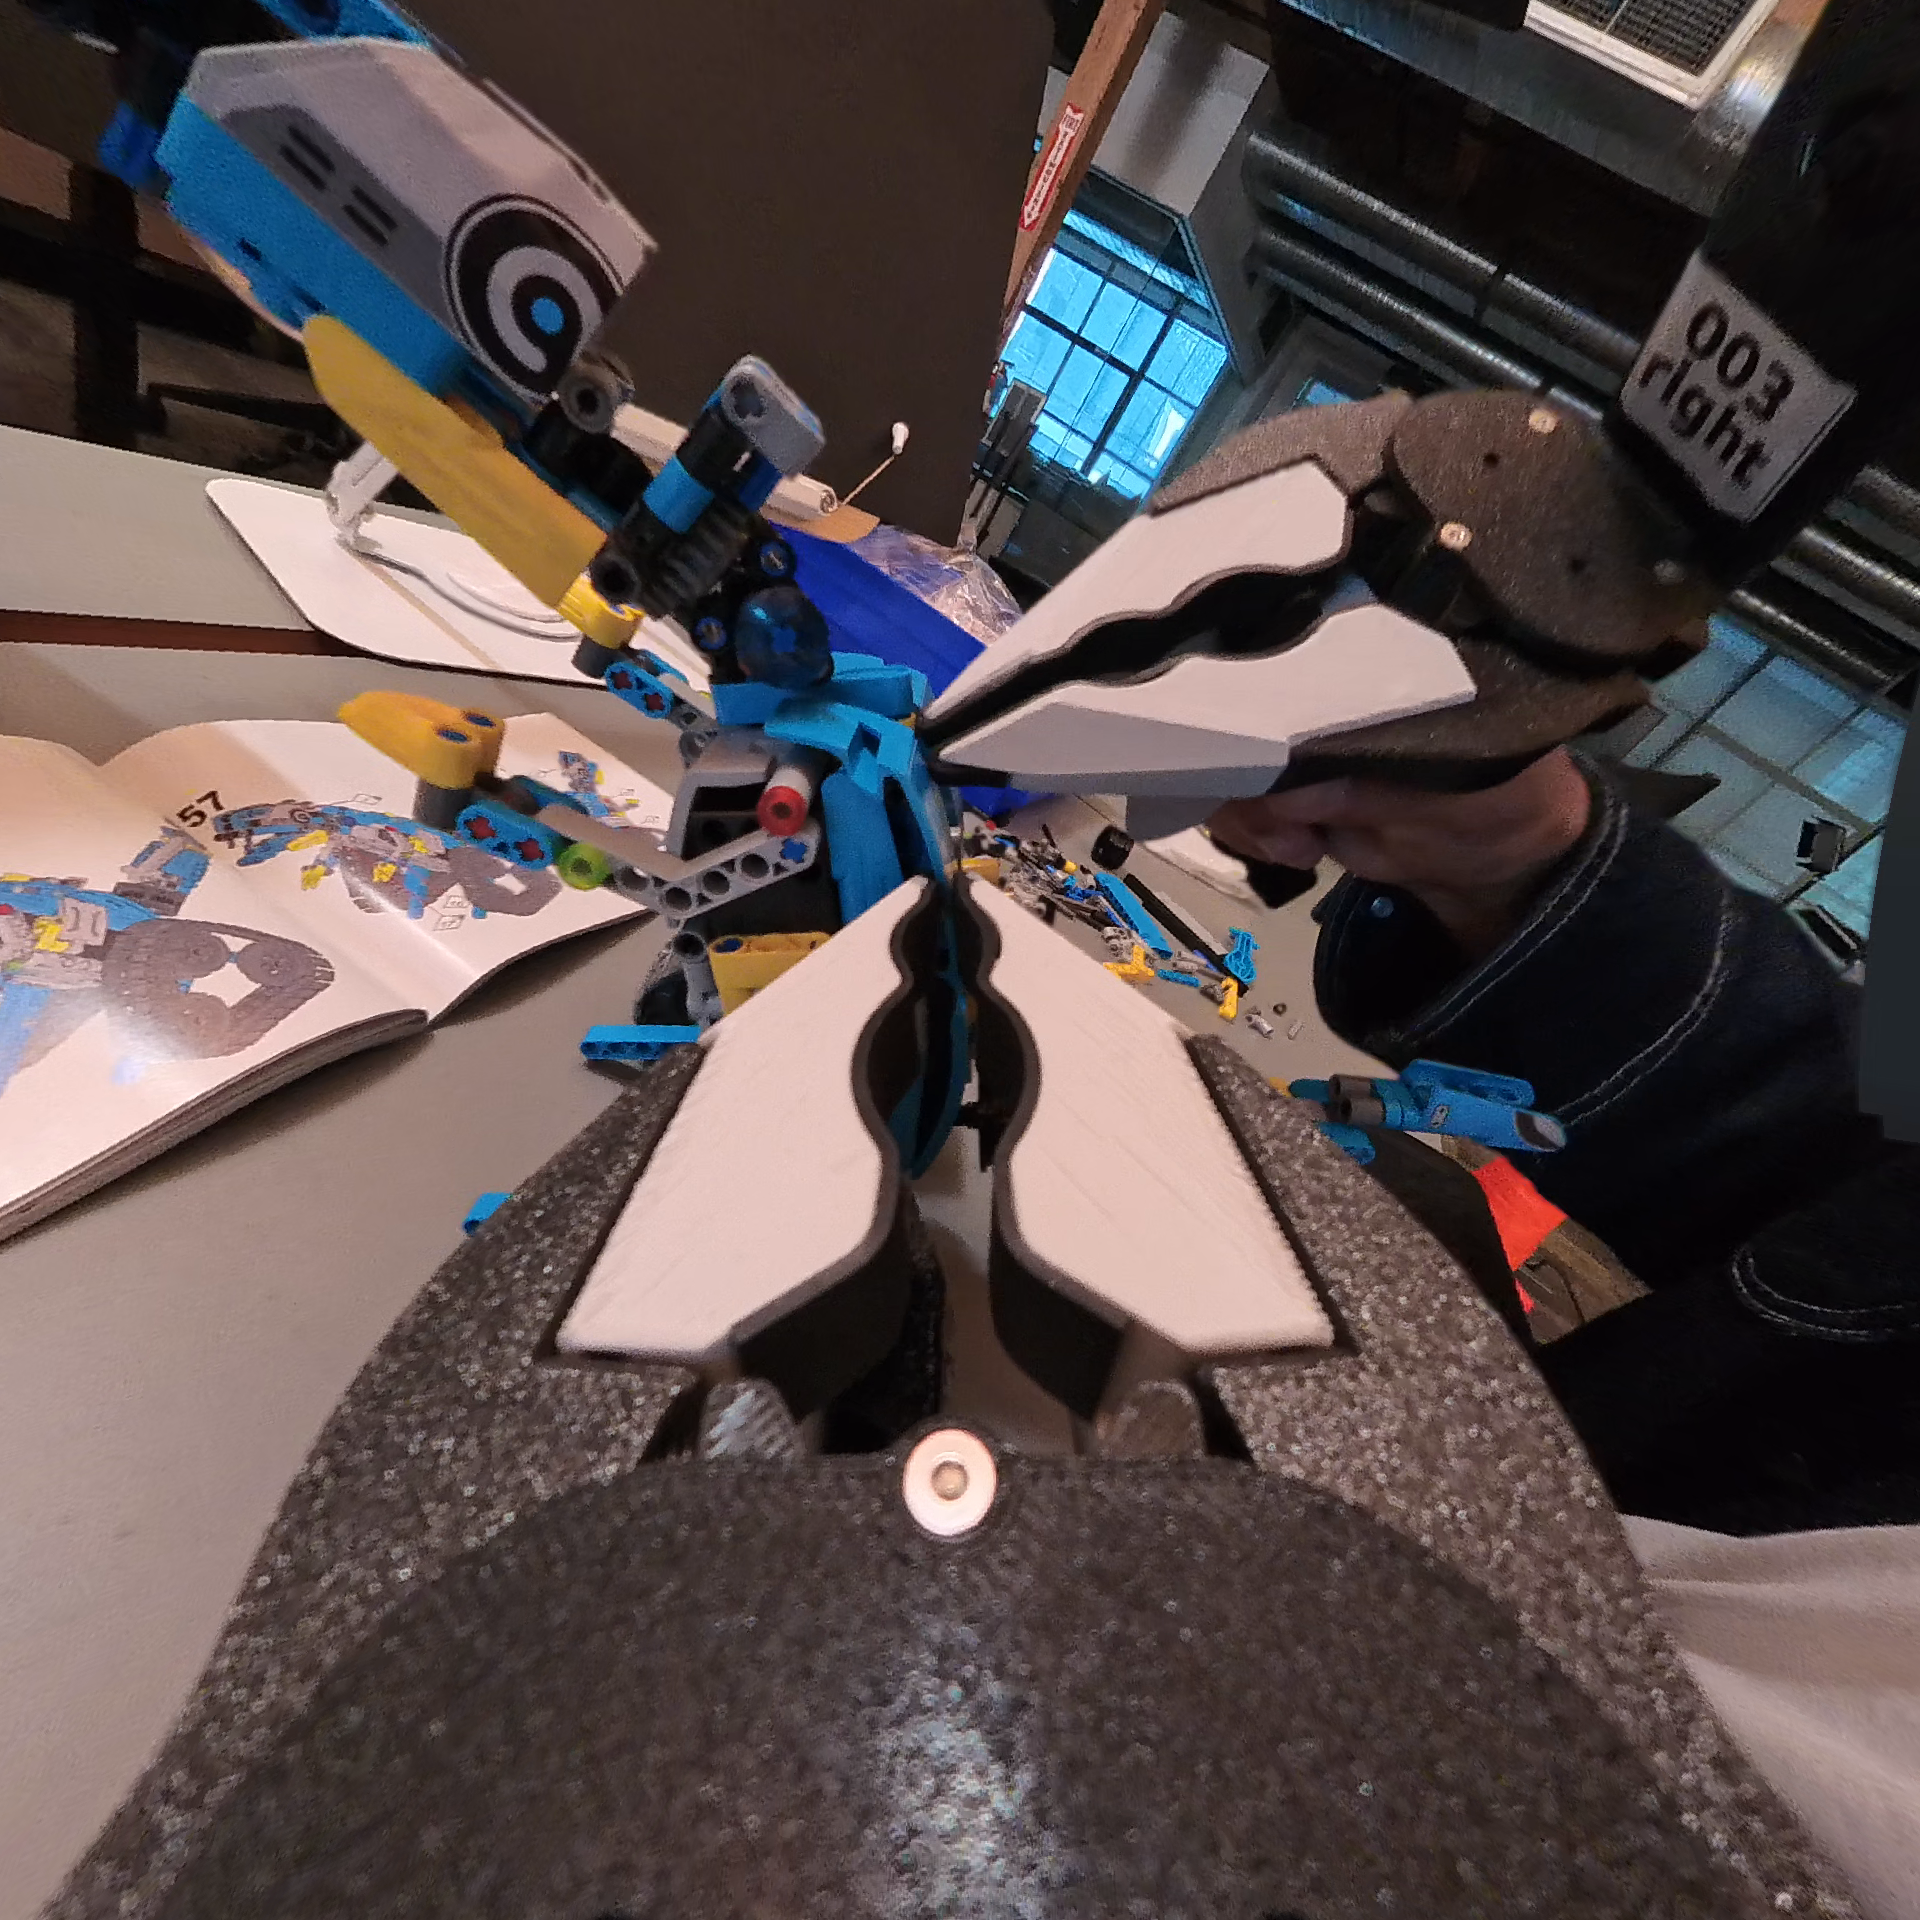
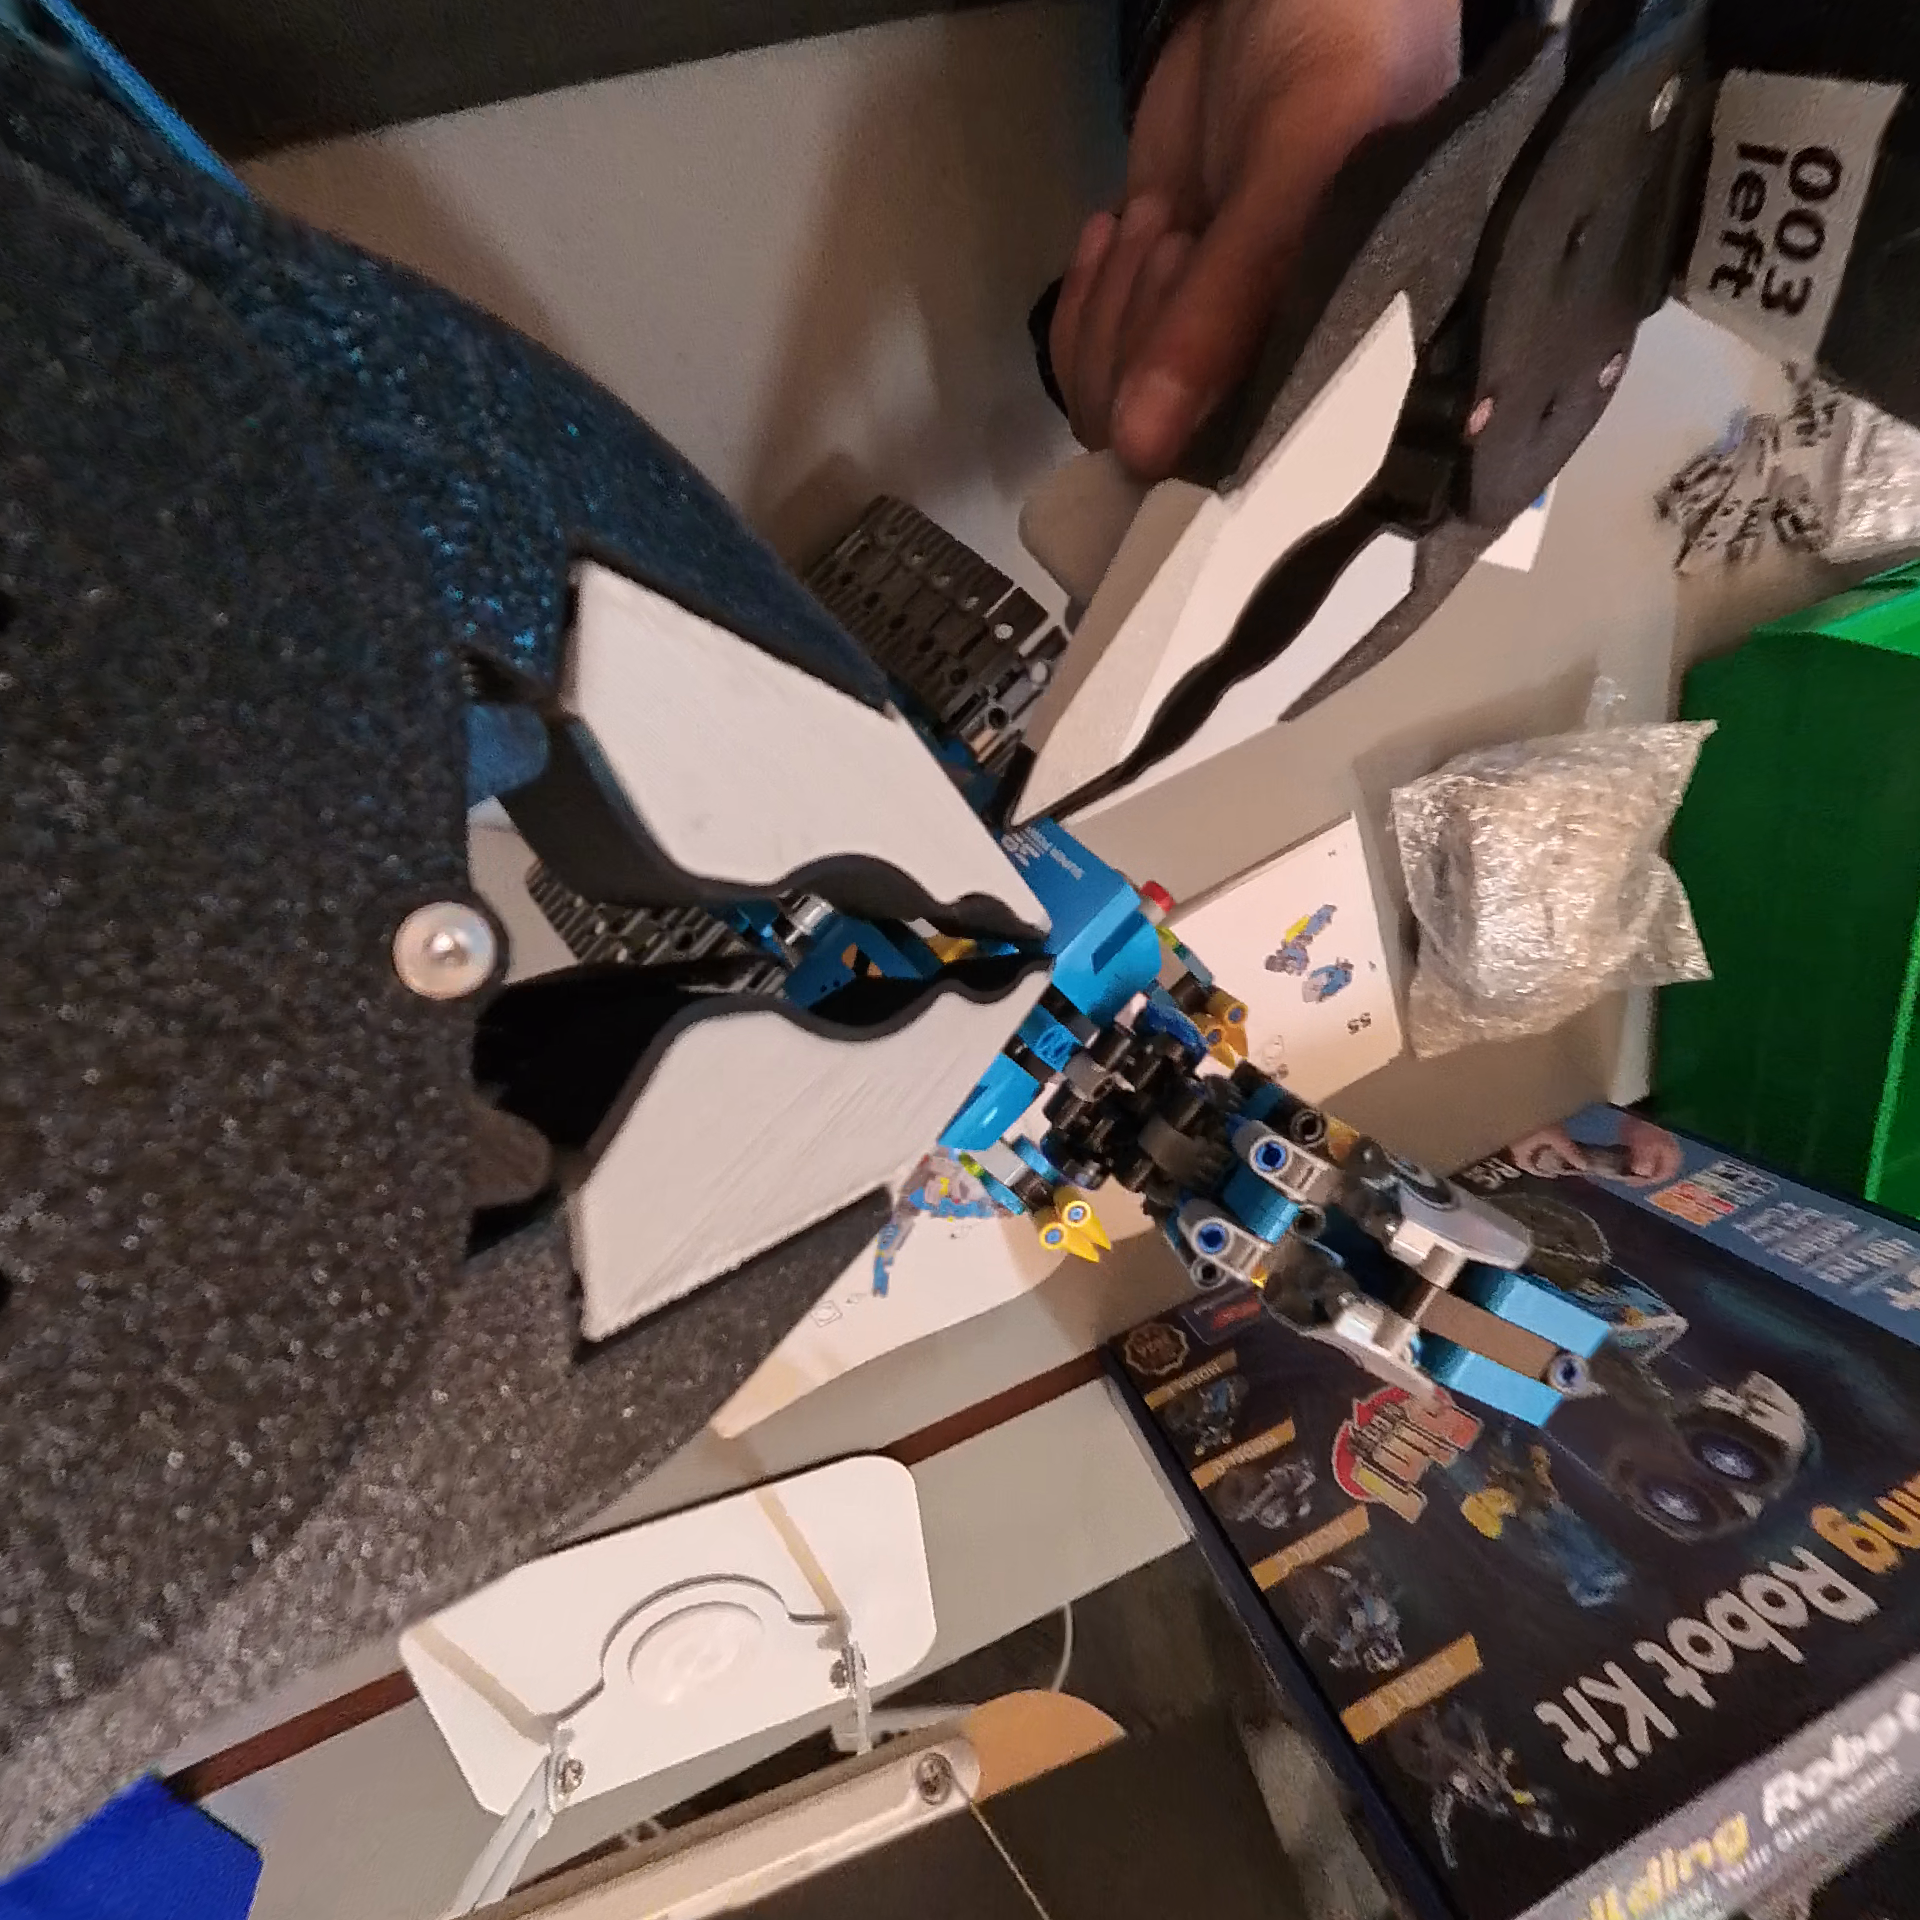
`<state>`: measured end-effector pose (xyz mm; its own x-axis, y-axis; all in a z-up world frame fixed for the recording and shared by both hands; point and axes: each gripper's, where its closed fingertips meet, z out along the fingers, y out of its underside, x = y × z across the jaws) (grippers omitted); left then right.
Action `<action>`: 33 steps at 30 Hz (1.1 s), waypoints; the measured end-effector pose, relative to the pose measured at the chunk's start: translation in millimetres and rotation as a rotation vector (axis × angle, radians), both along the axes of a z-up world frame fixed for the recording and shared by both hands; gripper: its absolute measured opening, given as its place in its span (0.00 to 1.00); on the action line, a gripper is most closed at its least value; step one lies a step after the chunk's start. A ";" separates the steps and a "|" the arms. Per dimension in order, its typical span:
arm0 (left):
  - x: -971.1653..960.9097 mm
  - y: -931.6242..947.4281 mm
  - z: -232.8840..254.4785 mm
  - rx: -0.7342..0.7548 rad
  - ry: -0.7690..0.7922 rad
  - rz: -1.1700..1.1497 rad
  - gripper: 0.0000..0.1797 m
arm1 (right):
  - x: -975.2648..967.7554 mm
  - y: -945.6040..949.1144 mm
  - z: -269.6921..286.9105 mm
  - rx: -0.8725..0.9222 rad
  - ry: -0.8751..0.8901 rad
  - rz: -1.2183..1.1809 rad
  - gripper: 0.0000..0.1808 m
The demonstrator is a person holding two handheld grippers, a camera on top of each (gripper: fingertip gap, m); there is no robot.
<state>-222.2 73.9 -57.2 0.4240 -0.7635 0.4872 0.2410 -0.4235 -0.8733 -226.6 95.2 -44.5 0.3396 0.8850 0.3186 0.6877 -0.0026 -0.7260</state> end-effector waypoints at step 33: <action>1.5 -5.5 -0.2 0.034 0.050 -0.004 0.00 | 2.3 -3.7 -2.1 -0.150 -0.089 -0.133 0.00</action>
